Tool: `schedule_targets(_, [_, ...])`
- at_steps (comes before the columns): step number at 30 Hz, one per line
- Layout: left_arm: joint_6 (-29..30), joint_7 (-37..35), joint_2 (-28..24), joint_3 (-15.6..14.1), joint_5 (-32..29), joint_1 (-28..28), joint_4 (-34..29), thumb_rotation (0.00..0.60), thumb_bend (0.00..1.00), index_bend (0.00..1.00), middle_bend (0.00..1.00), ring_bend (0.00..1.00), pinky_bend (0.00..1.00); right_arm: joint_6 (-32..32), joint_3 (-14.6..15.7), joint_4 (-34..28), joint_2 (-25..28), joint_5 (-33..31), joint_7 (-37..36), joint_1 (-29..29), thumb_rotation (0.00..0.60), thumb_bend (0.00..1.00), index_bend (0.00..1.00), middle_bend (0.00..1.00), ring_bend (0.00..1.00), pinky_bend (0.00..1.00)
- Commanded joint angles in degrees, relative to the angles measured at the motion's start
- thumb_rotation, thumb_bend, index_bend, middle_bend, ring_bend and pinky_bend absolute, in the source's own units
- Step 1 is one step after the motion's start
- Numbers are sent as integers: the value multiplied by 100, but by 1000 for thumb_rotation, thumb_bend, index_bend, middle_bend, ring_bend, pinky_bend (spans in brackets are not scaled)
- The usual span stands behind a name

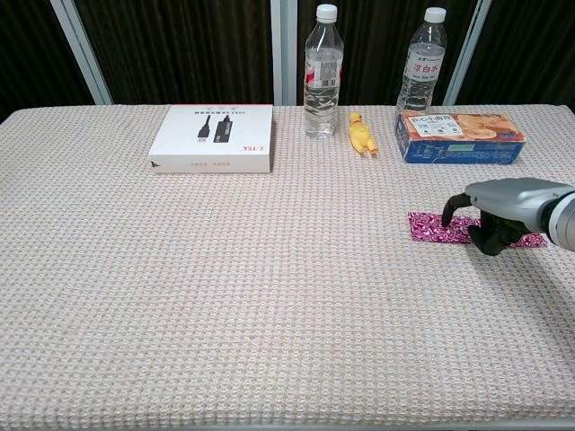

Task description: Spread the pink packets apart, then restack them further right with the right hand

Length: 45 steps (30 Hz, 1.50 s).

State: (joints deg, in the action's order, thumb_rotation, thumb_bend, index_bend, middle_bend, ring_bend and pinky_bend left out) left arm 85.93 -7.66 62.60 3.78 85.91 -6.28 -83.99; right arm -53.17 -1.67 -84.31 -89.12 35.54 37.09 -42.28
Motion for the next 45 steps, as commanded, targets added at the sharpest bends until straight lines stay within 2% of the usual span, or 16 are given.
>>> schedule_targets(1, [0,11,-3,5,12,-10,-15,600,0,245,226,121,239,-46,39,-60,12,-11,41,18,600,660,246,1000,1000,1000])
schedule_targets(11, [15,72,-15,6,14,-8,-79,600,0,245,226,121,239,-54,104,-188,64,-73,100,31,600,659,255,1000,1000,1000])
schedule_targets(25, [95,162,-77,2,93,-4,-284,600,0,245,226,122,239,-394,300,-702,172,5,220,189,600,655,266,1000,1000,1000])
schedule_targets(45, [136,178,-102,16,118,-7,-381,600,0,246,226,121,239,-752,475,-1314,319,345,357,364,600,657,274,1000,1000,1000])
